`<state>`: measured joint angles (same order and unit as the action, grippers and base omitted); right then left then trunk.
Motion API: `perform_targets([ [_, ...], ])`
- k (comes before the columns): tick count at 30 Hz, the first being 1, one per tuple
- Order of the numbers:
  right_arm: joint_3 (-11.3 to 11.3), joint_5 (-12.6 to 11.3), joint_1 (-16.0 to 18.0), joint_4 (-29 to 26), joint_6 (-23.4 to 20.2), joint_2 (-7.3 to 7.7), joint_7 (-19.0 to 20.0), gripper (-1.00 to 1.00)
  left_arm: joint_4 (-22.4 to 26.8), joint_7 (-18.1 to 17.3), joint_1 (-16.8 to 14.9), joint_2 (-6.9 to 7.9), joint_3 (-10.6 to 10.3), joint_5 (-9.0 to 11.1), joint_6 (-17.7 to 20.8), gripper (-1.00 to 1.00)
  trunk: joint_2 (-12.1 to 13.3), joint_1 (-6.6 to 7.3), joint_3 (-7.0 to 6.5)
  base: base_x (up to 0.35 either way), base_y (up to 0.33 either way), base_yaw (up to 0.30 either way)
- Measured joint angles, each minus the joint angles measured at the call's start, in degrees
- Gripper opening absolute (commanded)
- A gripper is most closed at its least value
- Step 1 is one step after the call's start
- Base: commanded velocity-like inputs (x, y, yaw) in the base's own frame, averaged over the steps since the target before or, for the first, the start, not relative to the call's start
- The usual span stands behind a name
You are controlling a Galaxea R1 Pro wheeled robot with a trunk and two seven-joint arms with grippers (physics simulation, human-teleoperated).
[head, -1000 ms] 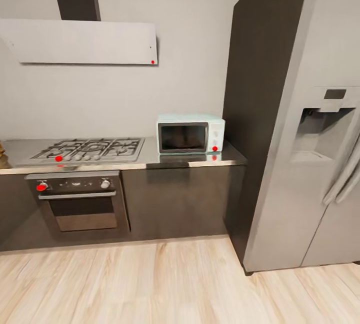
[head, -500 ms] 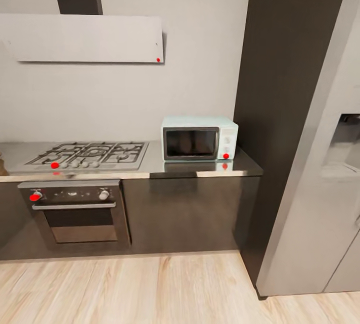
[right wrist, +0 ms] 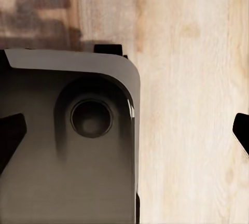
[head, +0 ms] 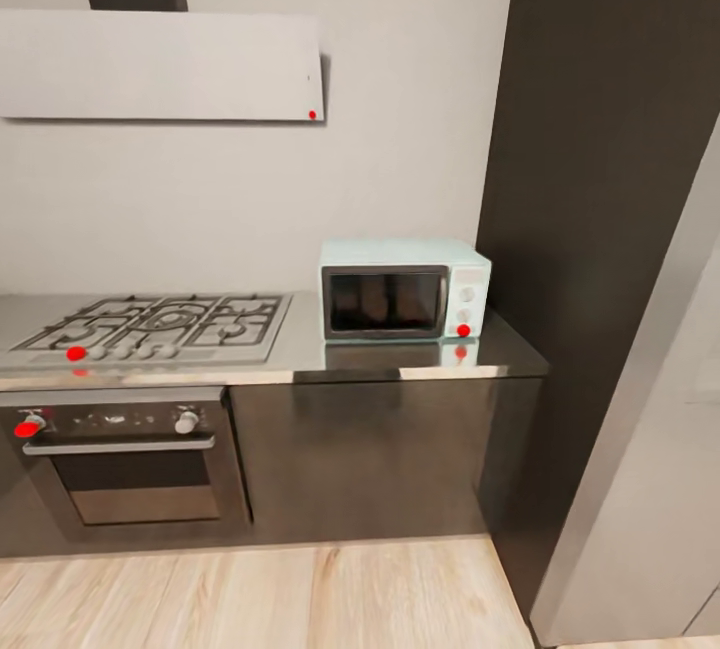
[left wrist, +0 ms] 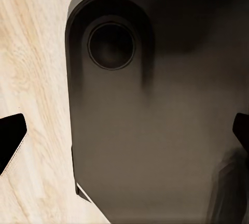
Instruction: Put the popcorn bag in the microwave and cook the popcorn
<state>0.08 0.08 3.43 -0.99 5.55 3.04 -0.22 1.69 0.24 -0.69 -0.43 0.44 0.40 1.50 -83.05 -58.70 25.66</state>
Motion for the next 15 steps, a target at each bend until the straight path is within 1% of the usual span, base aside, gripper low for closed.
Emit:
perform_targets([
  [3, 0.06, 0.06, 0.04, -0.37, 0.34, 0.03, -0.01, 1.00, 0.00, 0.00, 0.00, 0.00, 0.03, 0.00, 0.01, 1.00, 0.00, 0.00, 0.00, 0.343, 0.000, 0.000],
  [6, 0.19, 0.18, 0.06, -4.24, 3.80, 0.03, -0.07, 1.00, 0.00, 0.00, 0.00, -0.07, 0.04, -0.01, -0.04, 1.00, 0.00, 0.00, 0.00, 0.343, 0.000, 0.000],
  [9, 0.23, 0.23, 0.06, -7.21, 5.53, 0.03, -0.09, 1.00, 0.01, 0.00, 0.00, -0.08, 0.04, 0.00, -0.41, 1.00, 0.00, 0.00, 0.00, 0.300, 0.000, 0.000],
  [12, 0.24, 0.24, 0.06, -10.82, 7.35, 0.03, -0.09, 1.00, 0.07, 0.02, 0.00, 0.04, 0.07, 0.00, -0.45, 1.00, 0.00, -0.03, 0.00, 0.091, 0.000, 0.000],
  [15, 0.25, 0.31, 0.08, -18.28, 9.93, 0.03, -0.09, 1.00, 0.08, 0.04, 0.00, 0.06, 0.06, 0.00, -0.24, 1.00, 0.01, -0.04, -0.01, 0.016, 0.000, 0.000],
])
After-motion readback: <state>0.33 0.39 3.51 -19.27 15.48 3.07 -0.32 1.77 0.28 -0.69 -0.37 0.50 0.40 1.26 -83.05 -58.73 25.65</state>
